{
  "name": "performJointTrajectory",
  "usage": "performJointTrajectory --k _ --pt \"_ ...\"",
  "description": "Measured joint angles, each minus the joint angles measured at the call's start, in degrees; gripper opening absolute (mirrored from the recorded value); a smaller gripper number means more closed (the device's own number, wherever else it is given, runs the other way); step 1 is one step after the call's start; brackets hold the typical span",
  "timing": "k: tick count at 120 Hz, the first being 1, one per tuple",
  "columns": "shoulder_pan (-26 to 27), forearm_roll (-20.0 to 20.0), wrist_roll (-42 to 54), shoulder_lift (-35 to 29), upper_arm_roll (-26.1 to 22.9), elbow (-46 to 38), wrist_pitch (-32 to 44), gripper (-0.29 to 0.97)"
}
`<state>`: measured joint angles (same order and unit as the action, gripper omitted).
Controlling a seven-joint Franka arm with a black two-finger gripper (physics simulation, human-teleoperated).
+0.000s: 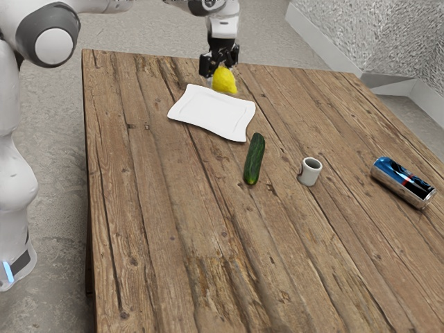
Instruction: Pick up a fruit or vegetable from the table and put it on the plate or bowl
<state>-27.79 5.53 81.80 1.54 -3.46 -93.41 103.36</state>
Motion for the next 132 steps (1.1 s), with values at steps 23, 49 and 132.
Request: performJointTrajectory --k 23,49,132 --pt "-1.1 0.4 1.6 5.1 4.6 0.1 3.5 0.29" --pt "-0.5 0.6 2.8 9.7 6.1 1.6 8.6 0.32" --pt "-2.0 0.8 3.3 20.4 6.2 9.8 18.7 0.37"
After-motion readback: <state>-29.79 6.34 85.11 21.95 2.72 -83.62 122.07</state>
